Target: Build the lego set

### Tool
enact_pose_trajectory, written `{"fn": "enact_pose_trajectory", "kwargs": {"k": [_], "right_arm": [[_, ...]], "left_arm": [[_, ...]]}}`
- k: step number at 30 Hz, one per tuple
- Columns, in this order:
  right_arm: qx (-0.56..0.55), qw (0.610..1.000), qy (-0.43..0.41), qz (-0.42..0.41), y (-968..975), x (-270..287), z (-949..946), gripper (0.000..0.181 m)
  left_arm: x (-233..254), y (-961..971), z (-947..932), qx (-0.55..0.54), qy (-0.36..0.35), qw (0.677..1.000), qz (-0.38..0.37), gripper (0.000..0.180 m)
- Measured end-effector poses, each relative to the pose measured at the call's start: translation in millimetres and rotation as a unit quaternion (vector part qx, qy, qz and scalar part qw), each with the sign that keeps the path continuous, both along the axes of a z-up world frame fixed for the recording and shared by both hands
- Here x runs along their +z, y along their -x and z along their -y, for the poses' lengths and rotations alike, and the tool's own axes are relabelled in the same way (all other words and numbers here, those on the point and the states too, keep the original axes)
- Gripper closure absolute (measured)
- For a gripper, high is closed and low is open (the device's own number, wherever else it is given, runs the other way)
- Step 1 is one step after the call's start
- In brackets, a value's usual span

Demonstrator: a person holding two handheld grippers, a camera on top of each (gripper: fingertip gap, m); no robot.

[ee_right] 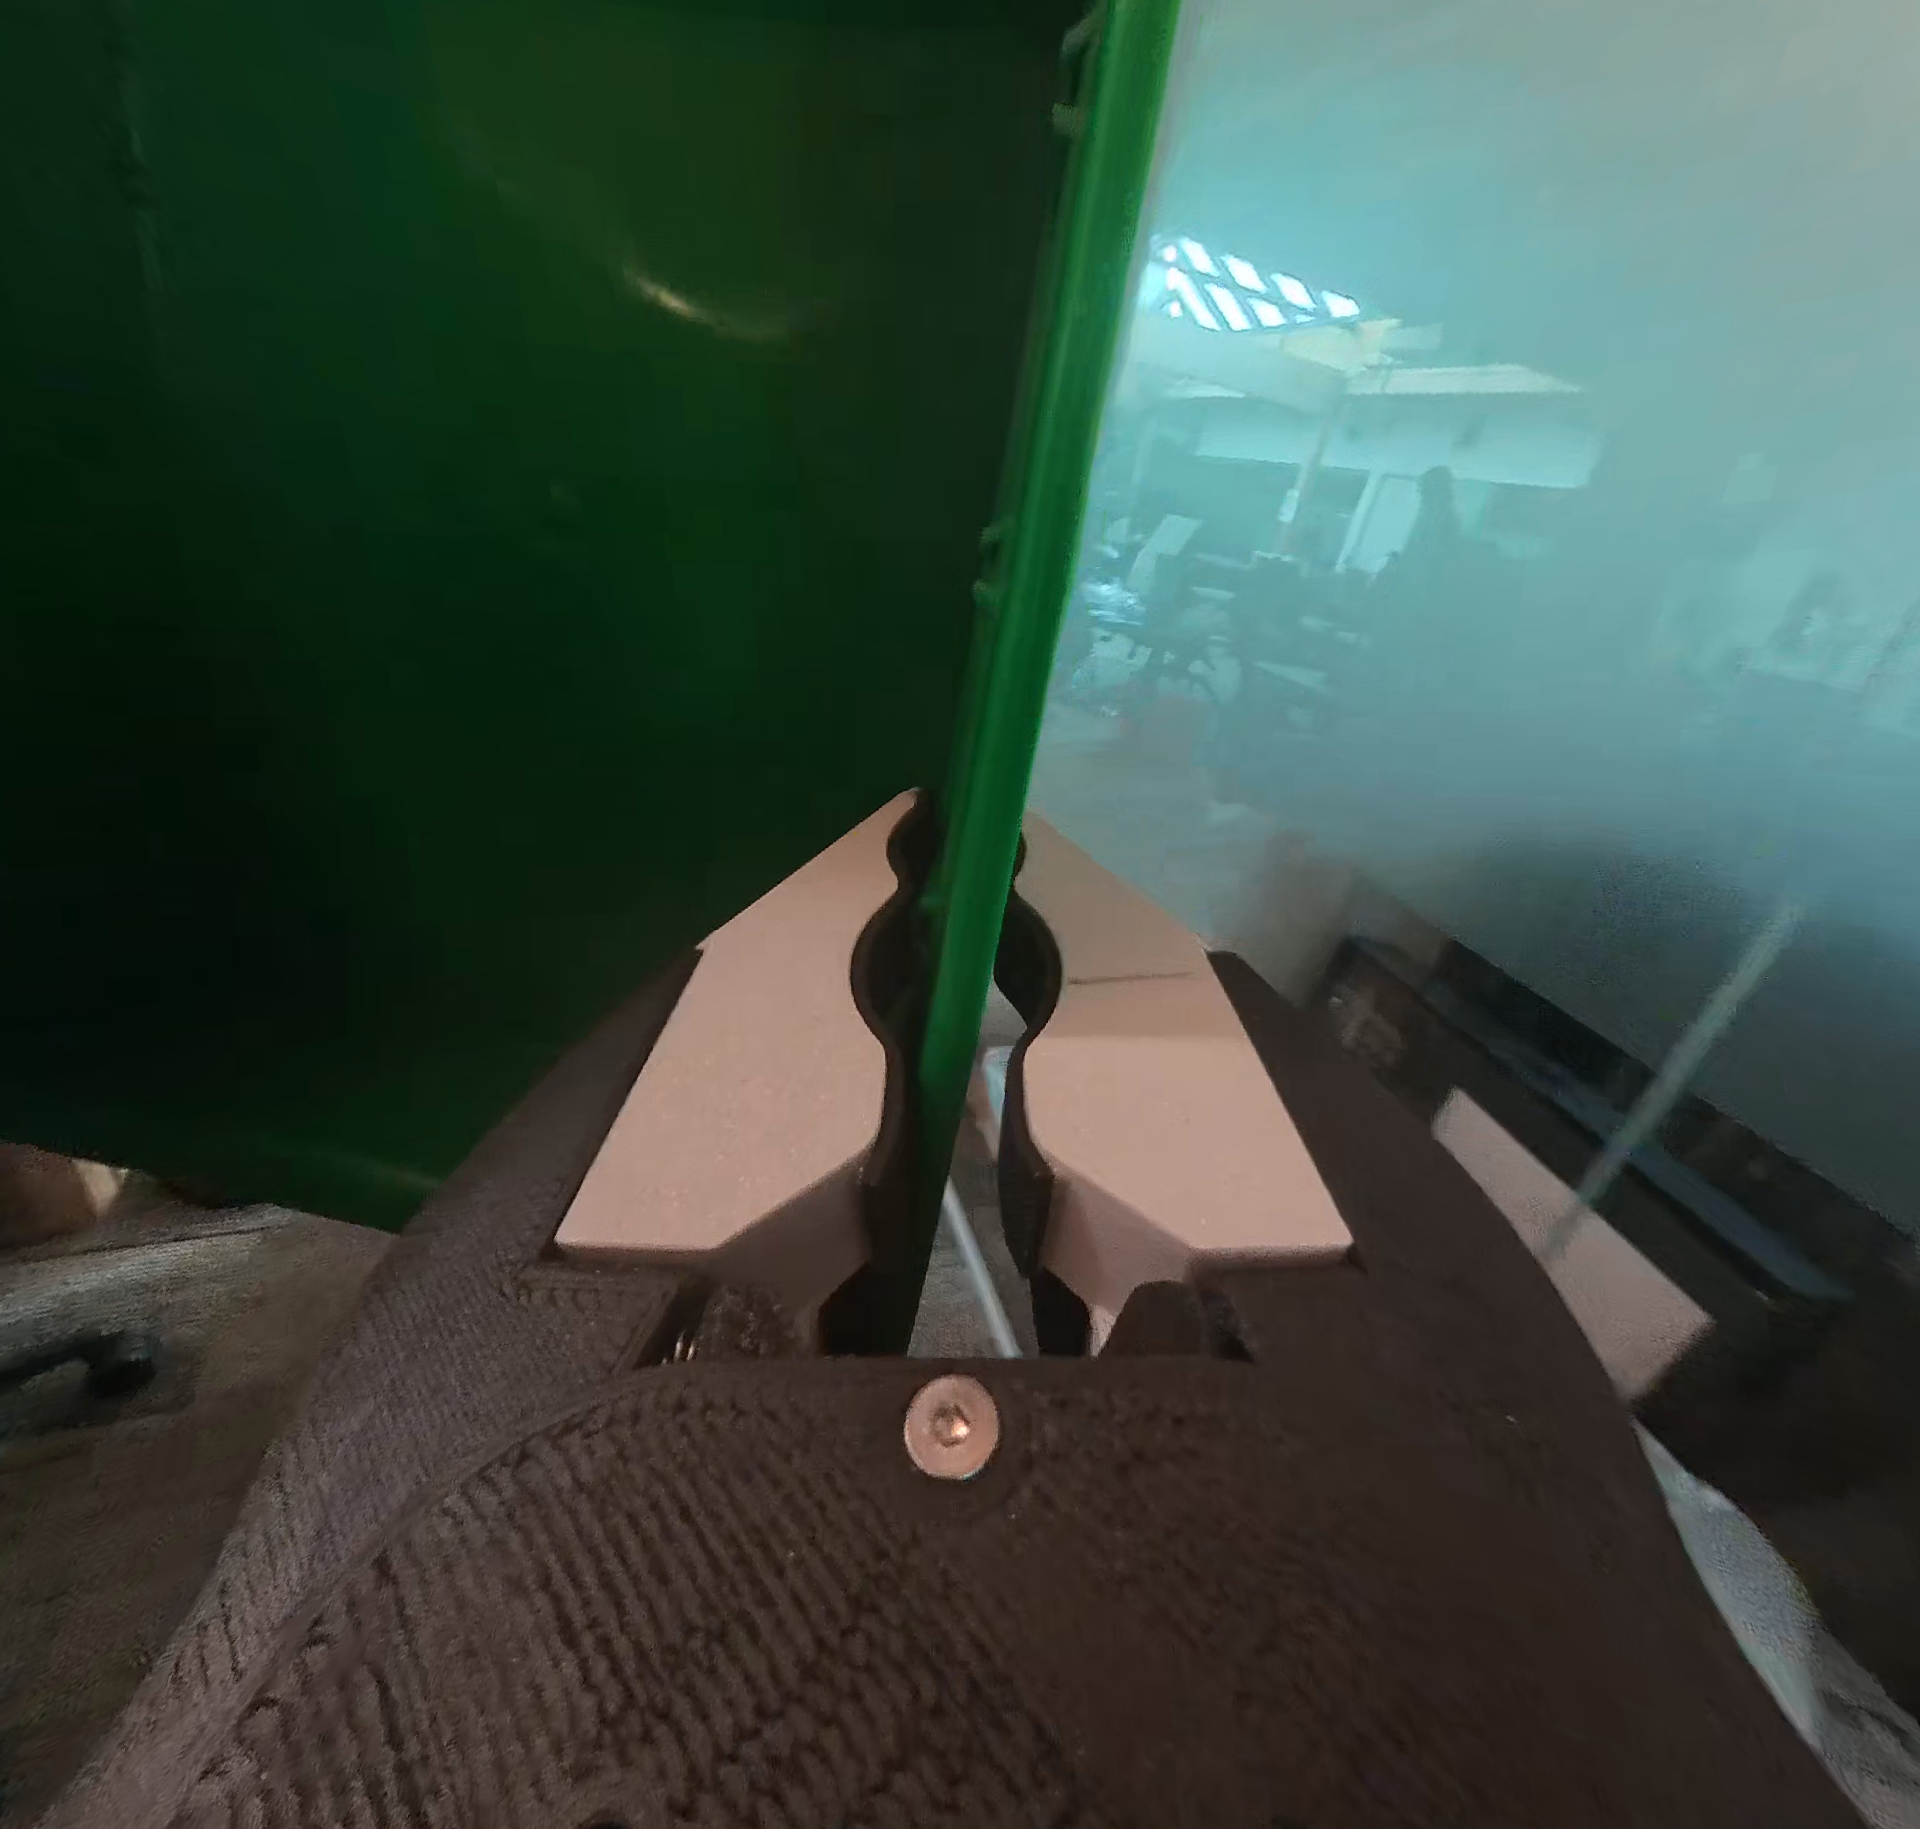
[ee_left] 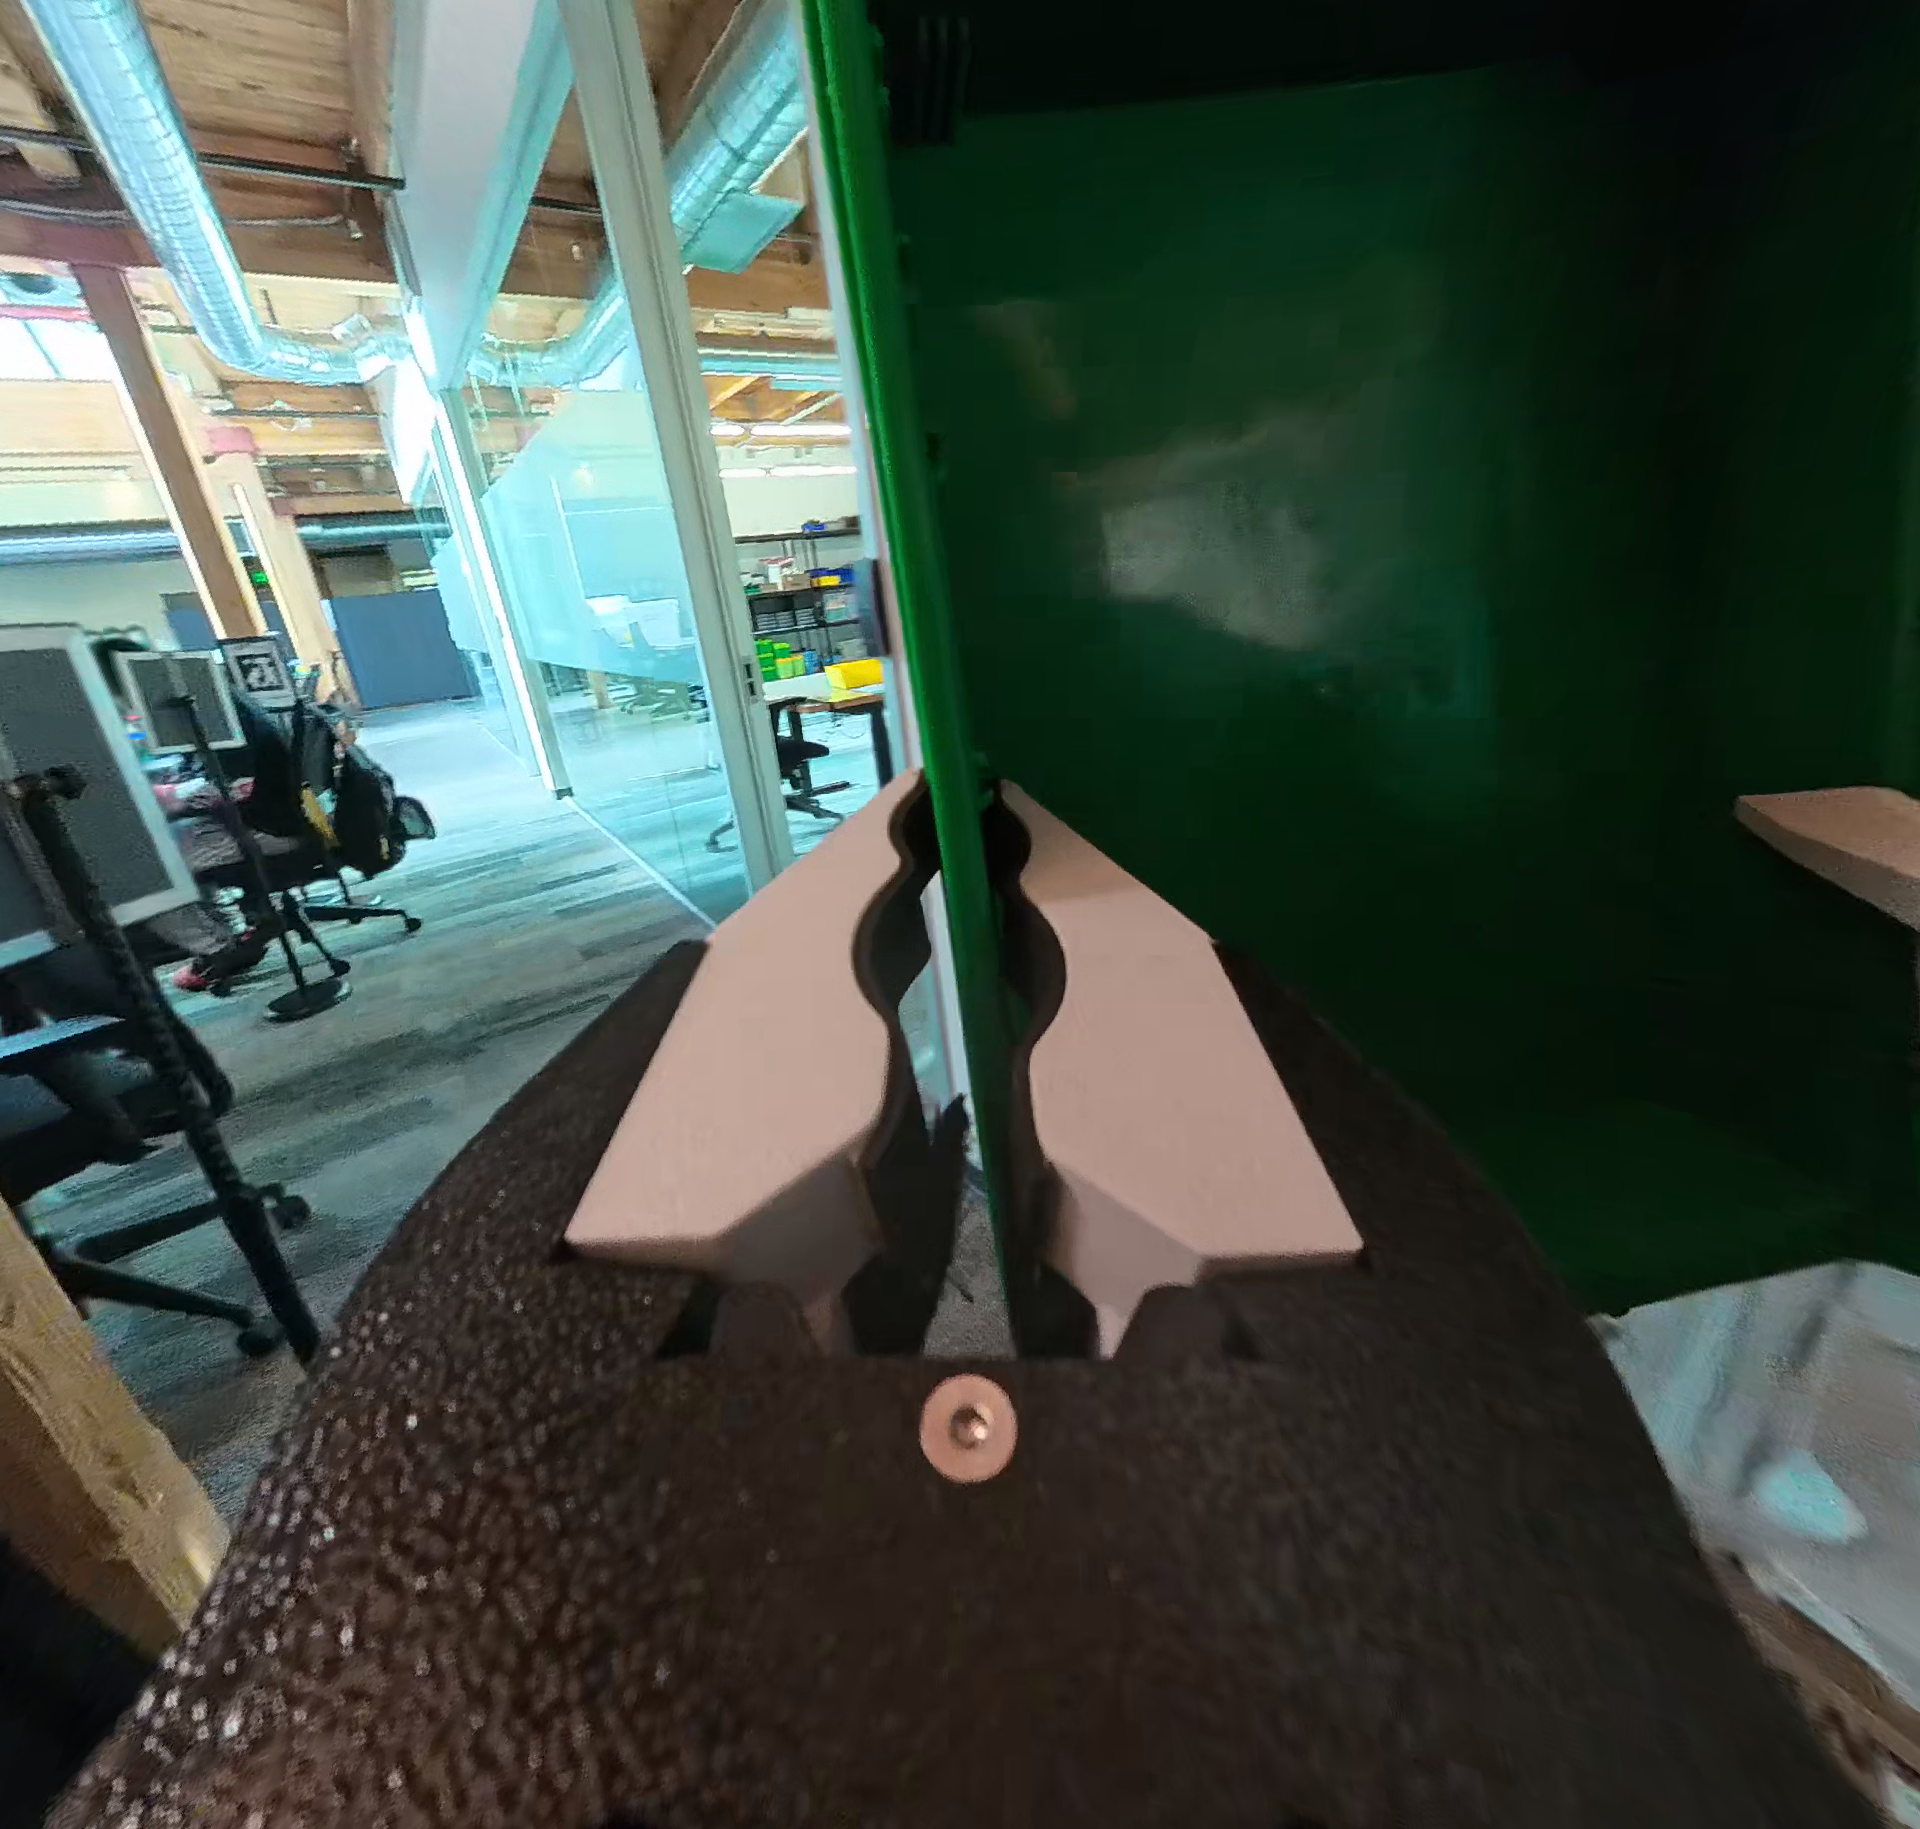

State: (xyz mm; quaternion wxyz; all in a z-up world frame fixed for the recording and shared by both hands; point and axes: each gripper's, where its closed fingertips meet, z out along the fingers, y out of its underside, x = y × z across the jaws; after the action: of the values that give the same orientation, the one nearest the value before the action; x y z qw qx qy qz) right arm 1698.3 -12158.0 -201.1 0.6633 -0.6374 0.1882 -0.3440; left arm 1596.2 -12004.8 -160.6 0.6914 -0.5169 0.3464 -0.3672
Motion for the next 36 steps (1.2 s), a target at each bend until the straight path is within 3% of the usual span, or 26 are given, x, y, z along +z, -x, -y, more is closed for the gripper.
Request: {"fn": "enact_pose_trajectory", "kwargs": {"k": [13,26,32,36], "right_arm": [[0.111,0.994,0.008,-0.008,-241,-23,-333,0.174],[0.233,0.972,-0.035,0.016,-436,11,-727,0.174],[0.227,0.97,-0.073,0.032,-530,13,-906,0.174],[0.186,0.98,-0.072,0.025,-623,26,-1001,0.174]], "left_arm": [[-22,-200,-301,0.106,-0.001,0.994,0.003,0.174],[18,-357,-647,0.231,-0.049,0.971,0.037,0.174],[25,-452,-826,0.215,-0.092,0.971,0.06,0.174],[39,-554,-934,0.171,-0.082,0.98,0.056,0.174]]}}
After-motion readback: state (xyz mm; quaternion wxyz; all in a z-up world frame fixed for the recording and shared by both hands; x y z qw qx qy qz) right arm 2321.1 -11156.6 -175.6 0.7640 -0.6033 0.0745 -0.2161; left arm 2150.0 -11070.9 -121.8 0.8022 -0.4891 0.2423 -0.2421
